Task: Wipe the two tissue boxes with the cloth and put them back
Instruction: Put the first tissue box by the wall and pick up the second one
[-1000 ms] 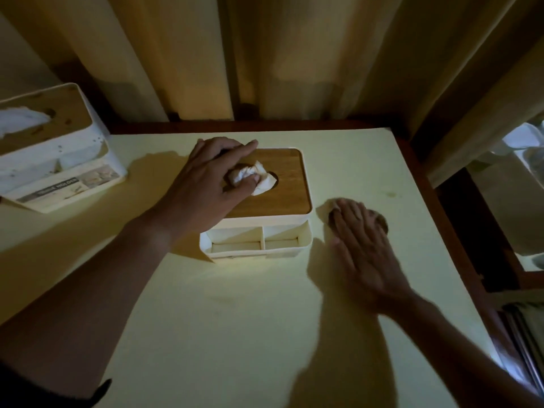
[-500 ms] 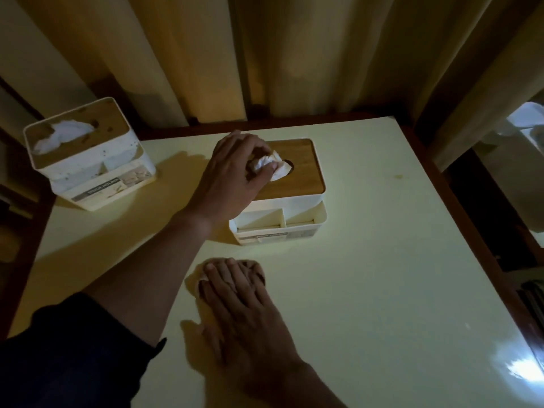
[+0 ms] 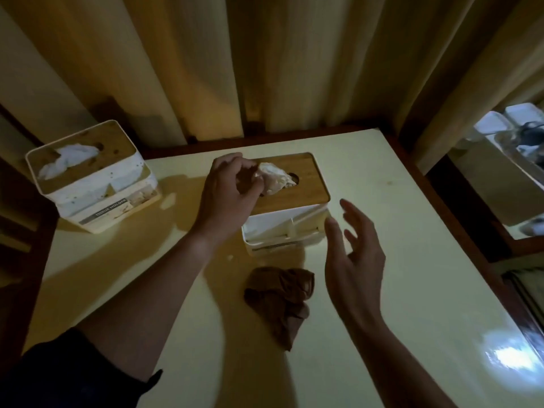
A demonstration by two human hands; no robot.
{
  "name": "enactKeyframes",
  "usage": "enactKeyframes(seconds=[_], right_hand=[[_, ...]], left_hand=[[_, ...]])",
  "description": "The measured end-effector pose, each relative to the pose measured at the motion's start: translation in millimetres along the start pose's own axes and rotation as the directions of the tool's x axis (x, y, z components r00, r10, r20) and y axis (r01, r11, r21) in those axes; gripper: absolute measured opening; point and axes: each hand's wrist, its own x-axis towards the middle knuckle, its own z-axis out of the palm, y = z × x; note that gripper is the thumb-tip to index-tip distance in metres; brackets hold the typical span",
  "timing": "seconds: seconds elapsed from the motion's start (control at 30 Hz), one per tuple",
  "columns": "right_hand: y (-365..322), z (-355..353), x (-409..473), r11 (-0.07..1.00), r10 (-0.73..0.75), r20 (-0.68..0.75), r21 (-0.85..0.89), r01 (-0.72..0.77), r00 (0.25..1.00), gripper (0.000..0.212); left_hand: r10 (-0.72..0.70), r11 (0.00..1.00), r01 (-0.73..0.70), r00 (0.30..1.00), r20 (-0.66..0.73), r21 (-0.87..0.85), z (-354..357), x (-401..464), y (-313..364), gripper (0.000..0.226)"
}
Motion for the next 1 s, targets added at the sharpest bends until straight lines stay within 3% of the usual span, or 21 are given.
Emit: enactKeyframes(seconds=[0.1,0.2,0.3,0.43,0.57,0.73,0.87,1.0], right_hand=[[-6,7,24,0.977,0.171,0.182,0.098,-0.191,0.968,0.065],[-12,14,40,0.945,0.256,0.313,0.116,-0.305,0.915,0.062],[-17,19,42,0.919,0.284,0.378,0.155,-0.363,0.881,0.063],[-12,13,52,0.867,0.304,0.401,0.259,-0.425,0.864,0.074],[-5,-5,89,0.839,0.280,0.375,0.351,-0.415,0.883,0.057],[8,-31,152,0.852,0.274,0.299,0.365,-0.375,0.914,0.066],[20,-51,195,0.856,0.285,0.289,0.353,-0.379,0.914,0.088],[37,-66,223,0.858,0.267,0.257,0.375,-0.351,0.929,0.054]], left_hand=[[-0.123,0.985,0.127,0.992,0.043,-0.121,2,-3,3,0.047],[-0.296,0.911,0.337,0.935,0.193,-0.236,6,-4,8,0.077],[-0.361,0.864,0.417,0.903,0.232,-0.282,12,-4,12,0.087],[-0.394,0.862,0.443,0.892,0.223,-0.245,21,21,23,0.093],[-0.306,0.901,0.373,0.909,0.285,-0.220,46,73,48,0.092],[-0.194,0.898,0.305,0.921,0.337,-0.317,108,133,77,0.078],[-0.185,0.888,0.312,0.915,0.358,-0.337,153,161,89,0.074],[-0.183,0.887,0.324,0.901,0.394,-0.329,184,181,96,0.079]])
